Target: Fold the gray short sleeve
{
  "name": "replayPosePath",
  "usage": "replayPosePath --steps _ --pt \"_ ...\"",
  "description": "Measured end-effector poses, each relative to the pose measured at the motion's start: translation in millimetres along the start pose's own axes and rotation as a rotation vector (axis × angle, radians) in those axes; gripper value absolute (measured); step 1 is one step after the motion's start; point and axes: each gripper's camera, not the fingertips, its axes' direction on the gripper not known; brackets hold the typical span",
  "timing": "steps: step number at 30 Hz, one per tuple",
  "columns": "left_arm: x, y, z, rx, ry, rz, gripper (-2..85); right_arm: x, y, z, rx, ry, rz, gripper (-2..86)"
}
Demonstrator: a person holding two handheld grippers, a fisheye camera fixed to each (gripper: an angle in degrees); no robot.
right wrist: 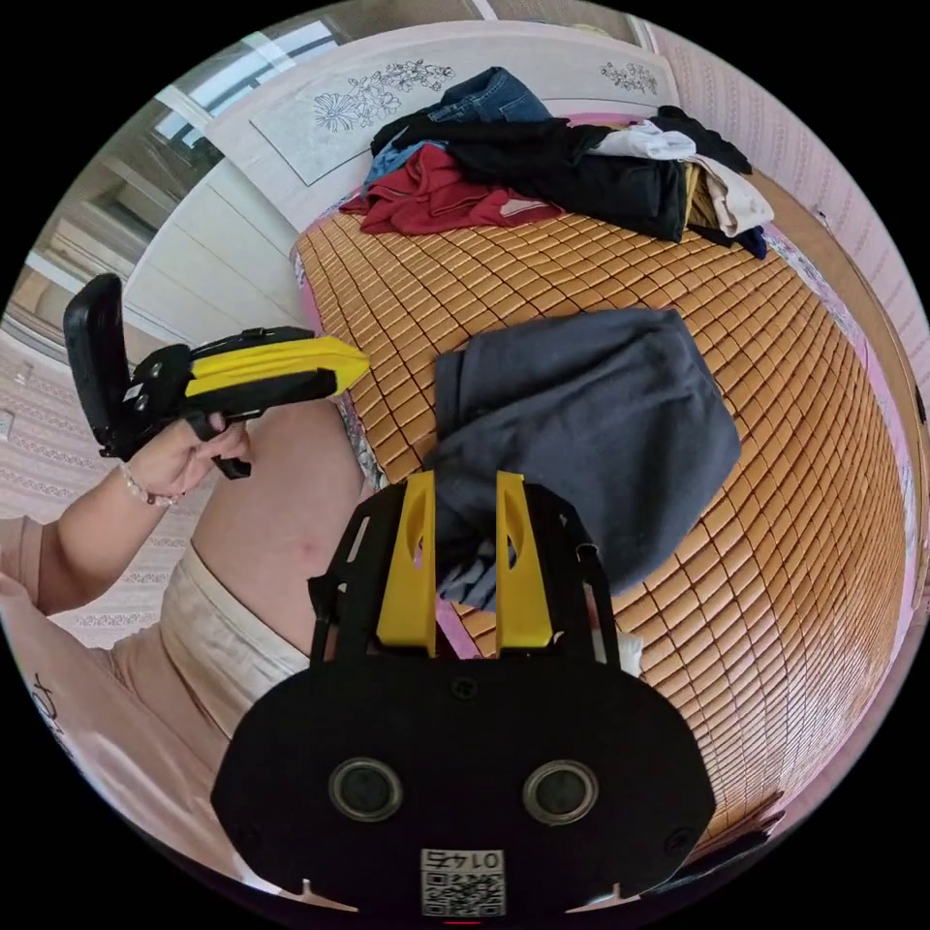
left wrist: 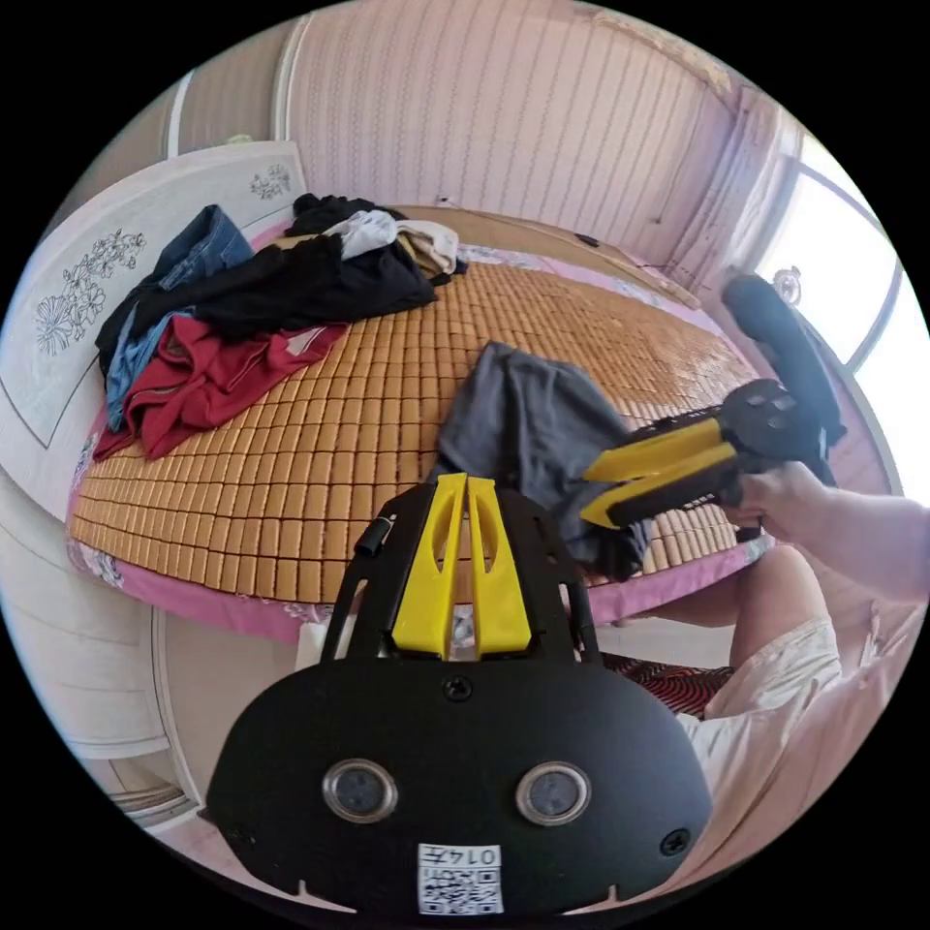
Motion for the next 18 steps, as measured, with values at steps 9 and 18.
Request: replayPosePath --steps 9,18 --pt "-7 -40 58 -0.193 0.056 0.031 7.3 -18 -16 36 -0.065 0.143 -0.002 3.9" --pt "-1 -41 50 -0.214 0.031 0.101 7.3 69 114 -92 0.313 -0.123 0.424 2.3"
